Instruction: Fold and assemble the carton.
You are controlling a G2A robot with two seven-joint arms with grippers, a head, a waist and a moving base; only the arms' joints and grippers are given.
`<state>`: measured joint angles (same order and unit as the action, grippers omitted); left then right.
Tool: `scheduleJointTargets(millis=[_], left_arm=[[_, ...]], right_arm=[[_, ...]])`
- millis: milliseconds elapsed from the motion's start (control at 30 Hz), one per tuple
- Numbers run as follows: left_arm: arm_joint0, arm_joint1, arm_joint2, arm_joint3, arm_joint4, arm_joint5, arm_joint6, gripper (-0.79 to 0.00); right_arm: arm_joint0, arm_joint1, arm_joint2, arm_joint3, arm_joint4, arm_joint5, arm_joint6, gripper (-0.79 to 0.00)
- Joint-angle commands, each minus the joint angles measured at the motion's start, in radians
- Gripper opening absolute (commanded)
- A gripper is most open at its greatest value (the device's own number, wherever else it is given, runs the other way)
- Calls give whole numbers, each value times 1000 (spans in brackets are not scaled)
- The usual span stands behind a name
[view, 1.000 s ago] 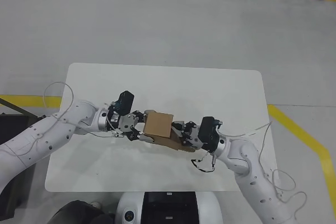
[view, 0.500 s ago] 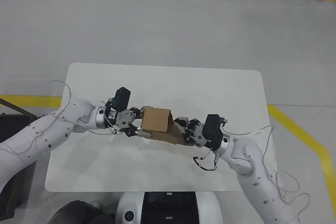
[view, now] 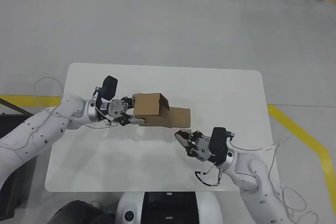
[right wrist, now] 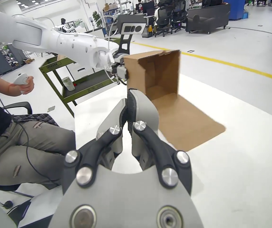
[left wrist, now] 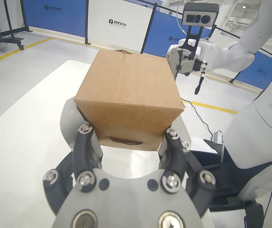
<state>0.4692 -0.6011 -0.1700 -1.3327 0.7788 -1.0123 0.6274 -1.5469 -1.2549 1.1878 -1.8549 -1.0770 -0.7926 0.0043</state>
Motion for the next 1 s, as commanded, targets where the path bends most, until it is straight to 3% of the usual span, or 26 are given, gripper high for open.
scheduleJointTargets(millis=[0, 400, 767, 967], left_arm=[[1, -5, 0, -2, -2, 0, -12, -785], [19, -18, 0, -39, 25, 0, -53, -785], [28, -21, 0, -46, 70, 0, -26, -785], [27, -20, 0, -25, 82, 0, 5, -785]], right_arm=[[9, -1, -17, 8, 6, 12, 3, -785], [87, -12, -61, 61, 57, 167, 39, -785], [129, -17, -113, 77, 89, 189, 77, -785], [94, -7, -52, 37, 107, 213, 52, -785]])
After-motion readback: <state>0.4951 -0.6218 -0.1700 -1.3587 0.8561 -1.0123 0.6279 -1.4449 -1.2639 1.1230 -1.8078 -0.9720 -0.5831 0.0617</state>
